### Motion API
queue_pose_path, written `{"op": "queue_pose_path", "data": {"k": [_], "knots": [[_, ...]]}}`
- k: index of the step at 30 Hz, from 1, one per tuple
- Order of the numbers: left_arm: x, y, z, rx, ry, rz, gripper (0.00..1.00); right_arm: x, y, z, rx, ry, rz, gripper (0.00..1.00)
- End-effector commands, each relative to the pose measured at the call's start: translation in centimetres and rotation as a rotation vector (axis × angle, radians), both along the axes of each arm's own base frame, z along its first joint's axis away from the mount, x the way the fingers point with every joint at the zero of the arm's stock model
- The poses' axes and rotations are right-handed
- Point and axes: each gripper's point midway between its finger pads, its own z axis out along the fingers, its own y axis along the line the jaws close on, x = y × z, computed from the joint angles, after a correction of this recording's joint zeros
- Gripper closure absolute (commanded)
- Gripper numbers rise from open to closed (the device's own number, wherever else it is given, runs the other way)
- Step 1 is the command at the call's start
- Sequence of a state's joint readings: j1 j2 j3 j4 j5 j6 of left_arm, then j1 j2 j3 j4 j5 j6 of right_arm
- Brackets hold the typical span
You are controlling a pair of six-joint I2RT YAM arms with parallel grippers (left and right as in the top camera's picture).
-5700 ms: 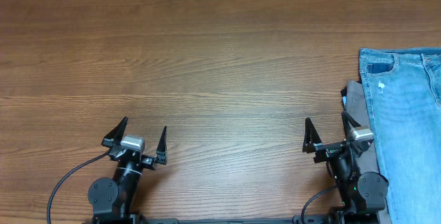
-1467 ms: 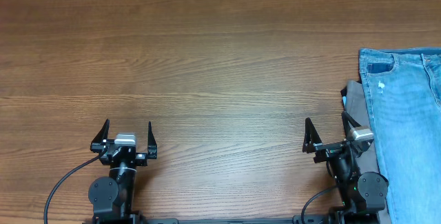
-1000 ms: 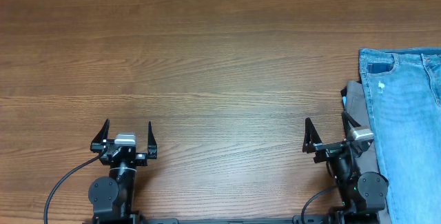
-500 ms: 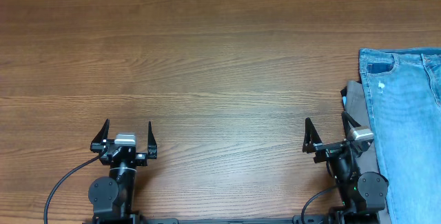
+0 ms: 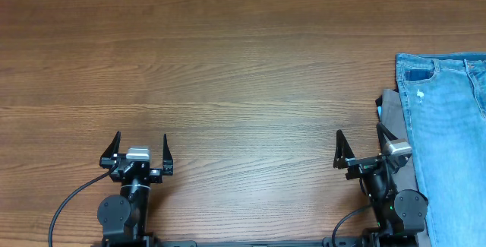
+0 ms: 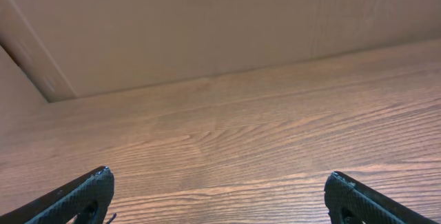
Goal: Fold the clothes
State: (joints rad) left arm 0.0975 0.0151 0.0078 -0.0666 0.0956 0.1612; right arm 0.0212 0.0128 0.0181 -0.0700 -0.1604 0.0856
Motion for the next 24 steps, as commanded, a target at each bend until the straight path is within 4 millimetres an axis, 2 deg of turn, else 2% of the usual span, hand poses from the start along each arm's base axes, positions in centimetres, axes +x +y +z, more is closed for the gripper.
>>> {"op": "queue_pose_path", "data": {"k": [1, 14, 20, 24], "knots": [[0.0, 0.0, 0.0, 0.017, -0.004, 0.003, 0.00, 0.0, 0.0, -0.1, 0.004, -0.004, 0.001, 0.00], [0.0, 0.0, 0.1, 0.021, -0.007, 0.003, 0.00, 0.0, 0.0, -0.1, 0.005, -0.005, 0.001, 0.00], [-0.1, 1.8, -0.1, 0.171, 0.010, 0.095, 0.00, 0.0, 0.0, -0.1, 0.004, -0.005, 0.001, 0.00], [-0.2, 1.9, -0.1, 0.184, 0.012, 0.102, 0.00, 0.0, 0.0, -0.1, 0.004, -0.005, 0.001, 0.00]]}}
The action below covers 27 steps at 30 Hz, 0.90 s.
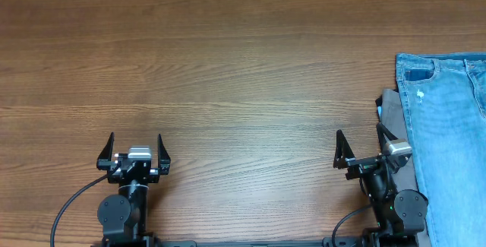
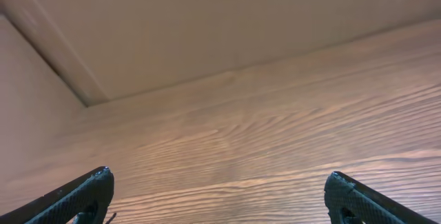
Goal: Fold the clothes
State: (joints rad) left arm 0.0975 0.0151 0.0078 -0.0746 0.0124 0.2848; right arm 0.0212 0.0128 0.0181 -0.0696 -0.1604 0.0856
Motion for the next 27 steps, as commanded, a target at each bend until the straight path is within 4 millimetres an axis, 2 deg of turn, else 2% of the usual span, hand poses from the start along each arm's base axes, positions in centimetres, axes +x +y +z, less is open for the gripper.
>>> {"op": "queue_pose_path", "data": {"k": [1, 4, 8, 11, 15, 17, 20, 23, 27], "knots": [[-0.1, 0.5, 0.1, 0.055, -0.002, 0.028, 0.00, 0.0, 0.0, -0.1, 0.004, -0.004, 0.001, 0.00], [-0.1, 0.4, 0.1, 0.054, -0.002, 0.025, 0.00, 0.0, 0.0, -0.1, 0.004, -0.004, 0.001, 0.00], [0.1, -1.5, 0.2, 0.010, -0.012, -0.087, 0.00, 0.0, 0.0, -0.2, 0.005, -0.004, 0.001, 0.00], [0.1, -1.7, 0.3, 0.009, -0.014, -0.097, 0.00, 0.0, 0.0, -0.2, 0.005, -0.004, 0.001, 0.00], [0.1, -2.6, 1.5, 0.014, -0.064, -0.149, 0.00, 0.0, 0.0, 0.2, 0.056, -0.006, 0.002, 0.00], [0.0, -3.6, 1.6, 0.004, -0.070, -0.206, 0.00, 0.0, 0.0, 1.3, 0.118, -0.039, 0.005, 0.00], [-0.7, -6.4, 2.7, -0.080, -0.102, -0.374, 0.00, -0.4, 0.0, 4.2, 0.176, -0.129, 0.014, 0.00], [-1.0, -6.8, 4.3, -0.194, -0.122, -0.392, 0.00, -0.9, 0.0, 6.2, 0.177, -0.153, 0.017, 0.00], [-1.6, -6.8, 6.7, -0.207, -0.146, -0.391, 0.00, -1.4, 0.2, 7.6, 0.174, -0.076, 0.022, 0.00]]}}
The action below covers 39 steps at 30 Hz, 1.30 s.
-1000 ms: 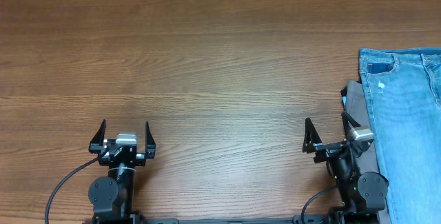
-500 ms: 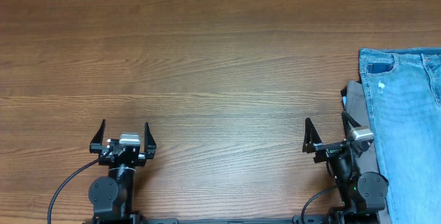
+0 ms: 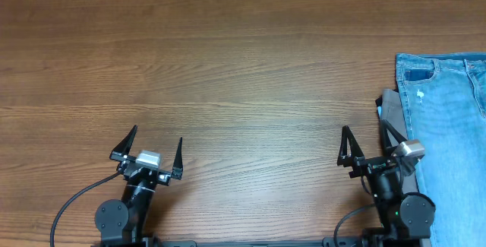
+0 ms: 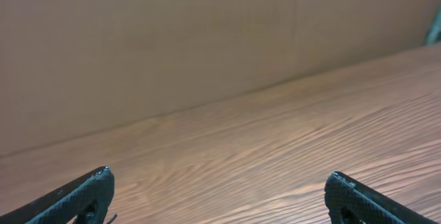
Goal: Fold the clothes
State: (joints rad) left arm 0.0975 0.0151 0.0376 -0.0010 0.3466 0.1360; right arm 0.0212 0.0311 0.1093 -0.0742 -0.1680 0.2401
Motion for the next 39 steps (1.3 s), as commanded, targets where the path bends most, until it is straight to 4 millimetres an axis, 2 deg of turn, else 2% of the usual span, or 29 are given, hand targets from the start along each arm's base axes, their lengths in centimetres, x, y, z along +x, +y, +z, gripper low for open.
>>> {"op": "queue_pose_path", "data": {"k": [1, 6, 10, 15, 20, 25, 30, 35, 39], "knots": [[-1.1, -0.9, 4.0, -0.065, -0.048, -0.050, 0.00, -0.8, 0.0, 3.8, 0.021, -0.006, 0.006, 0.00], [-1.1, -0.8, 5.9, -0.077, 0.047, -0.044, 0.00, -0.4, 0.1, 4.0, 0.019, 0.192, 0.005, 0.00], [-0.2, -1.3, 7.1, -0.096, 0.174, -0.074, 0.00, 0.8, 0.1, 4.5, 0.016, 0.345, 0.003, 0.00], [2.3, -2.3, 9.9, -0.123, 0.315, -0.145, 0.00, 2.4, 0.1, 5.0, 0.013, 0.546, 0.001, 0.00], [5.2, -2.4, 11.9, -0.166, 0.523, -0.162, 0.00, 3.8, 0.1, 6.3, 0.010, 0.711, -0.001, 0.00], [7.7, -2.1, 12.4, -0.196, 0.733, -0.143, 0.00, 4.6, 0.3, 7.7, 0.013, 0.803, 0.009, 0.00], [8.9, -2.0, 12.2, -0.203, 0.849, -0.142, 0.00, 4.8, 1.4, 7.1, 0.036, 0.860, 0.072, 0.00], [9.7, -2.1, 12.0, -0.231, 0.864, -0.143, 0.00, 6.6, -1.4, 5.6, 0.036, 0.898, -0.103, 0.00], [9.8, -2.1, 11.9, -0.231, 0.868, -0.145, 0.00, 9.1, -4.7, 2.3, 0.052, 0.987, -0.260, 0.00]]}}
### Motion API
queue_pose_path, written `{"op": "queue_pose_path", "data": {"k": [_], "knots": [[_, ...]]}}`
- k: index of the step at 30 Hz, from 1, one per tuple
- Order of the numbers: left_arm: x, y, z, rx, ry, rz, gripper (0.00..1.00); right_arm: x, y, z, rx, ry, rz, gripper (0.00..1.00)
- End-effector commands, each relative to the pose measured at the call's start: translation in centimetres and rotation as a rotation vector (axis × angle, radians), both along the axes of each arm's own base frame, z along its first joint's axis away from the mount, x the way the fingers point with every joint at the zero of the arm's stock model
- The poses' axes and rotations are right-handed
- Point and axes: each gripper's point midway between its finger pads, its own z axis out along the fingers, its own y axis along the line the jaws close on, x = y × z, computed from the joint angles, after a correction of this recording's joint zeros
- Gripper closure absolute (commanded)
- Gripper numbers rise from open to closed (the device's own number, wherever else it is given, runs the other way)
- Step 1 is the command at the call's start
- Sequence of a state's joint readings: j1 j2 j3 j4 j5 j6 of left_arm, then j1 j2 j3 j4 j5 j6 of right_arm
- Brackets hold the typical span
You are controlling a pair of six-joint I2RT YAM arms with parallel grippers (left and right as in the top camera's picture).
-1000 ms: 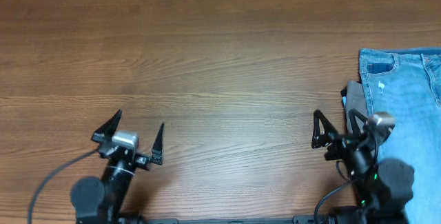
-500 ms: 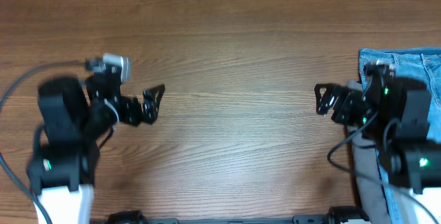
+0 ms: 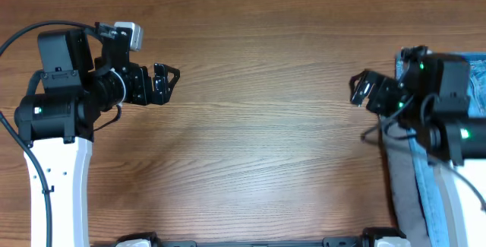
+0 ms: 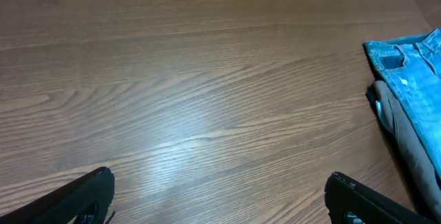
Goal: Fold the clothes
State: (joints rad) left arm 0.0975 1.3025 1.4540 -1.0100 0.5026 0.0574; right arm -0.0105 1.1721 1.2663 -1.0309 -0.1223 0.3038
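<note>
Blue jeans (image 4: 411, 64) lie flat at the table's right edge, over a grey garment (image 4: 405, 133) whose edge sticks out to the left. From overhead the raised right arm covers much of the jeans (image 3: 478, 87), and the grey garment (image 3: 402, 201) shows below it. My left gripper (image 3: 165, 84) is high over the table's far left, pointing right, open and empty; its fingertips (image 4: 93, 191) frame bare wood in the wrist view. My right gripper (image 3: 360, 89) hangs just left of the clothes, pointing left, open, holding nothing.
The wooden table (image 3: 258, 148) runs wide between the two arms. A beige wall panel borders its far edge. The left arm's white link (image 3: 57, 186) stands along the left side and the right arm's body (image 3: 440, 118) over the clothes.
Both arms have risen from the table's front edge. The left gripper is now over the far left pointing right, the right gripper beside the jeans pointing left. The clothes have not moved.
Both arms stayed low at the front edge with open grippers. The left wrist faced left, then right toward the back wall. Now both arms are raised and extended over the table, the left wrist camera looking down at the wood and the clothes.
</note>
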Motion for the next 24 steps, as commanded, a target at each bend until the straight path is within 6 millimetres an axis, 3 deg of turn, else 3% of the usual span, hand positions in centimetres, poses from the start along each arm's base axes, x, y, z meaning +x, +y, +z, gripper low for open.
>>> {"op": "queue_pose_path", "data": {"k": [1, 6, 12, 19, 24], "knots": [[0.1, -0.7, 1.2, -0.021, -0.023, -0.019, 0.00, 2.4, -4.2, -2.2, -0.059, 0.066, -0.196, 0.00], [-0.6, -3.0, 0.9, -0.011, -0.011, -0.087, 0.00, 7.4, -8.7, -6.1, 0.035, 0.077, -0.380, 0.10], [-0.8, -6.0, 0.8, 0.062, -0.042, -0.160, 0.00, 13.1, -11.2, -9.8, 0.080, 0.011, -0.376, 0.11], [-0.7, -7.1, 1.2, 0.051, -0.065, -0.184, 0.00, 15.8, -12.6, -16.5, 0.050, 0.061, -0.358, 0.15], [-0.7, -7.1, 1.2, 0.051, -0.063, -0.184, 0.00, 15.7, -15.0, -19.5, -0.073, 0.105, -0.418, 0.15]]}}
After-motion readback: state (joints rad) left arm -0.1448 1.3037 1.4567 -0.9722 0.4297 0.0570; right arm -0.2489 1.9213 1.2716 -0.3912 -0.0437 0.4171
